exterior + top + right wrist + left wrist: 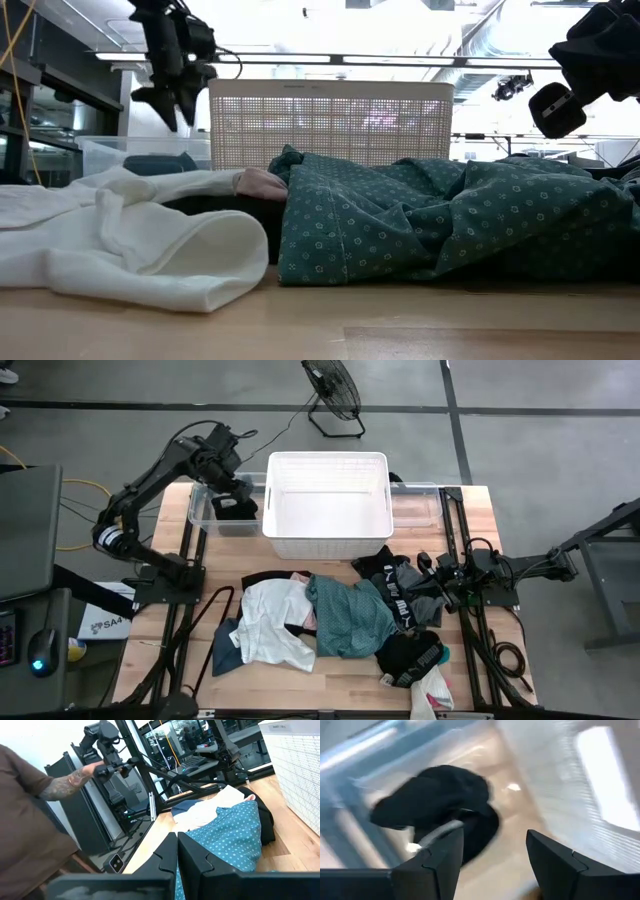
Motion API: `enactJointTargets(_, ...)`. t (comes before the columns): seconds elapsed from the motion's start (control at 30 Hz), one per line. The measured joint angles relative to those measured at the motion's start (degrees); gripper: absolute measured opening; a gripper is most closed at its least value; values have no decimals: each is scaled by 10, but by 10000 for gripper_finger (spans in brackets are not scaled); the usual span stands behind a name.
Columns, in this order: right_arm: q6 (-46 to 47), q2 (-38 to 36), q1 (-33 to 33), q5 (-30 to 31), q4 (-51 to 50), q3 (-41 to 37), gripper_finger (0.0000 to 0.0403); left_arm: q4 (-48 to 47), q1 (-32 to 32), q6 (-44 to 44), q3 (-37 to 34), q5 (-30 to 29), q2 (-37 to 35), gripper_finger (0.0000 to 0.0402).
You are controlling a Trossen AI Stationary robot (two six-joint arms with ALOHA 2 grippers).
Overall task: Pick & Place Cloths
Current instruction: Put the gray boxers into the transparent bin
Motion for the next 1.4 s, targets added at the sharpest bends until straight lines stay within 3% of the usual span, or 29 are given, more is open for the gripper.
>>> enactJointTargets(0.27,0,0,0,0,0,0,4,19,-54,-37,3,12,-91,211)
enactJointTargets(0.5,0,0,0,21,-1,0,4,90,-151,-67,3,10,-164,211)
enactJointTargets(0.87,21,0,0,27,6,0,4,199,-290,-63,3,-8,-166,211)
enactJointTargets(1.03,86,0,0,39,2,1,4,209,-320,-63,3,-28,-165,211)
enactJointTargets(1.4,54,68,0,26,-283,147,4,209,-329,-70,3,-48,-164,211)
